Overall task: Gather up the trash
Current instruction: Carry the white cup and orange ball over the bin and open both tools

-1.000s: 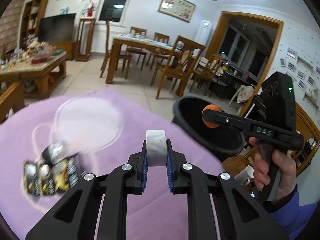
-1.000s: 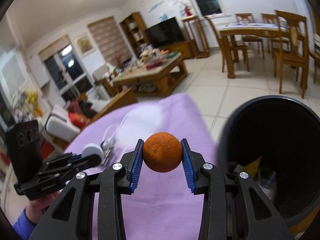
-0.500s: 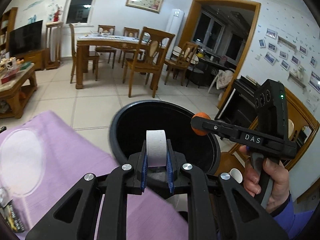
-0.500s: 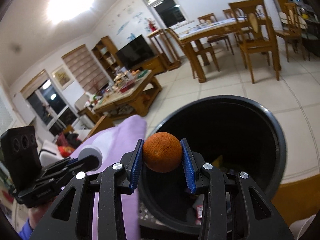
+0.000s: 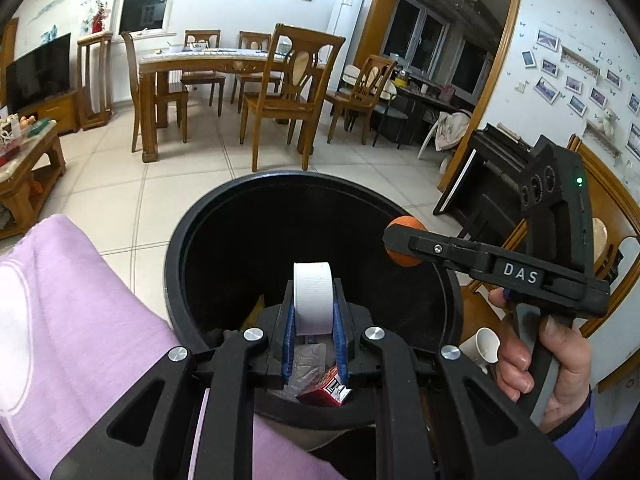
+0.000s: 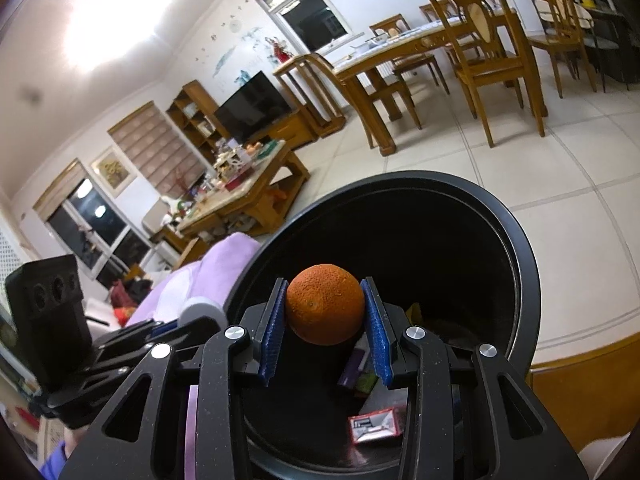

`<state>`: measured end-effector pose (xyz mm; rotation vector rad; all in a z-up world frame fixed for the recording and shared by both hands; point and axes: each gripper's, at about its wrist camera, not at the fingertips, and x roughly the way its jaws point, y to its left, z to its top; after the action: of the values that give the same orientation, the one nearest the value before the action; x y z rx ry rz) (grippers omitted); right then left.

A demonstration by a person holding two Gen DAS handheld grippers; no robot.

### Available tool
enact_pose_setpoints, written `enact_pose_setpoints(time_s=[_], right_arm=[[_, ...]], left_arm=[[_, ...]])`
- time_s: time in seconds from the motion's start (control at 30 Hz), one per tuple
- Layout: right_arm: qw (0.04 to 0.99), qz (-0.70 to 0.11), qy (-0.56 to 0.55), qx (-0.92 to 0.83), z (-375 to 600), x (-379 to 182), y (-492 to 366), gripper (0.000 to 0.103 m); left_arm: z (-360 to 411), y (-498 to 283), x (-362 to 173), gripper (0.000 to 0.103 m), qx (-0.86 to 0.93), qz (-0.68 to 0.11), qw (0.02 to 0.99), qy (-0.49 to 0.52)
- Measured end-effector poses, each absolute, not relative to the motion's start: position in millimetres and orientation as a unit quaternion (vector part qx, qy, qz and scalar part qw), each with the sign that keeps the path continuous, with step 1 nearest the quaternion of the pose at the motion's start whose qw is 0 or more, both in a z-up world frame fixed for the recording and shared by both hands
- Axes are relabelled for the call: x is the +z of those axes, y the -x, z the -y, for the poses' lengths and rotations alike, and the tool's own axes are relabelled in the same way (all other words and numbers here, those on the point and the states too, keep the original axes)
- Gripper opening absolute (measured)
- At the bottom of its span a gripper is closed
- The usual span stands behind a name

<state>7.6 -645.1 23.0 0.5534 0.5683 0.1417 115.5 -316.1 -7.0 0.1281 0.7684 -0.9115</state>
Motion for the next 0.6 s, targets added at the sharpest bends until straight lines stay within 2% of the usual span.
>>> enact_pose_setpoints(time_s=[0.47, 0.5, 0.6], right_arm=[[0.916, -0.288, -0.273, 0.061, 628, 15, -10, 0.038], [0.916, -0.287, -0.274, 0.061, 628, 15, -11, 0.039], [0.917, -0.283, -0.273, 0.060, 626, 18, -13, 0.052]], left_arm=[[328, -120, -17, 0.017, -0.423, -0.379, 0.820, -0.076], [329, -118, -16, 0.019, -0.420, -0.377, 0.822, -0.078], [330, -113, -12, 0.021, -0.411, -0.372, 0.827, -0.097]])
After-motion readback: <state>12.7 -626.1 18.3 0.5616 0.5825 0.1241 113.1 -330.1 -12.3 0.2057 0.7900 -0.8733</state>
